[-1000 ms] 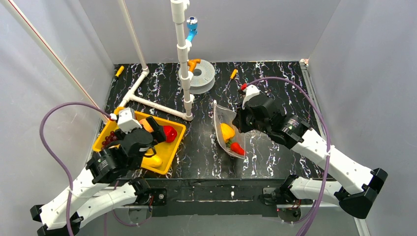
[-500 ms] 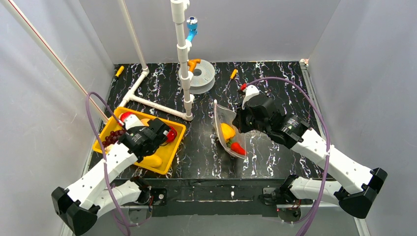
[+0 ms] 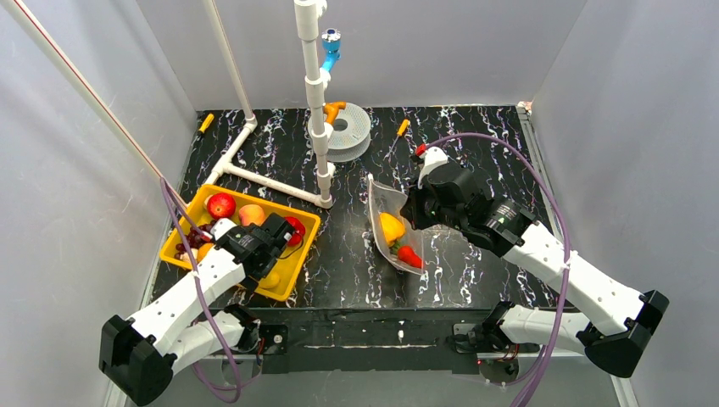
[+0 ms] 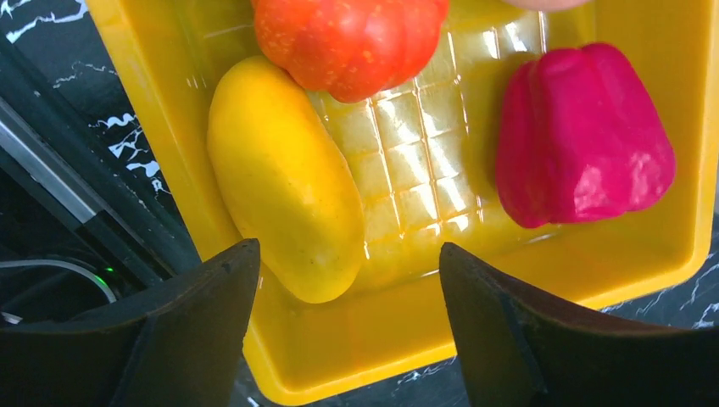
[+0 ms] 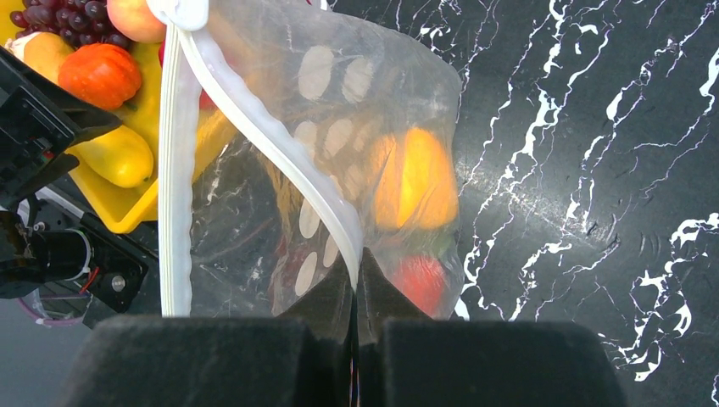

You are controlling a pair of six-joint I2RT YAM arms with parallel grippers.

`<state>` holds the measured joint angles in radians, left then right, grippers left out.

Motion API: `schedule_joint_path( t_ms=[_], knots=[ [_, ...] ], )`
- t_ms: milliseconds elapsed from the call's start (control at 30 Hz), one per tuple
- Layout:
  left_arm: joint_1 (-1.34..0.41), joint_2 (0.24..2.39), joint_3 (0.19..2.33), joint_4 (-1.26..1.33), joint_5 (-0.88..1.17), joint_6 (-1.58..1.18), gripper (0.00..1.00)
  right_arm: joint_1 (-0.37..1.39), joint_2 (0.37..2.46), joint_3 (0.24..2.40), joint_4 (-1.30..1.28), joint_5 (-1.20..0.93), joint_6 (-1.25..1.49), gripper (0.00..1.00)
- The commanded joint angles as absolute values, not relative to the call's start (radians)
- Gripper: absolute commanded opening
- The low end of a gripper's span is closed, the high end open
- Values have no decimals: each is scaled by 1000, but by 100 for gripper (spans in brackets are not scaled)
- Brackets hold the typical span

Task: Place the food in the zip-top bag and seal the zipper
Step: Pick up the fake fruit from the bin.

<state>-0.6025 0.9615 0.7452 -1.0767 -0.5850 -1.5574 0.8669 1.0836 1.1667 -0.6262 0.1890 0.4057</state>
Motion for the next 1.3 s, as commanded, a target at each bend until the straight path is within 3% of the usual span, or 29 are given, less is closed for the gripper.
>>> schedule_joint_path(
  t_ms=[0,600,733,967,1133,1267],
  knots=[
    [-581,961,711,-1099,-599,-1652,71,872,1062,1167,-593,197,409,1],
    [-538,1051,595,-1003,-594,-1689,72,871,1060,1161,-597,199,409,1],
    [-533,1055,609,-993,-584,-1668,65,871,1055,1163,-603,203,407,1],
    [-531,994,660,-1046,-618,-1641,43,871,1058,1168,-600,206,403,1],
    [-531,928,735,-1075,-616,-1578,39,871,1067,1172,-598,204,401,1],
    [-531,807,782,-998,-565,-1441,28,871,1072,1178,-601,205,398,1]
  ],
)
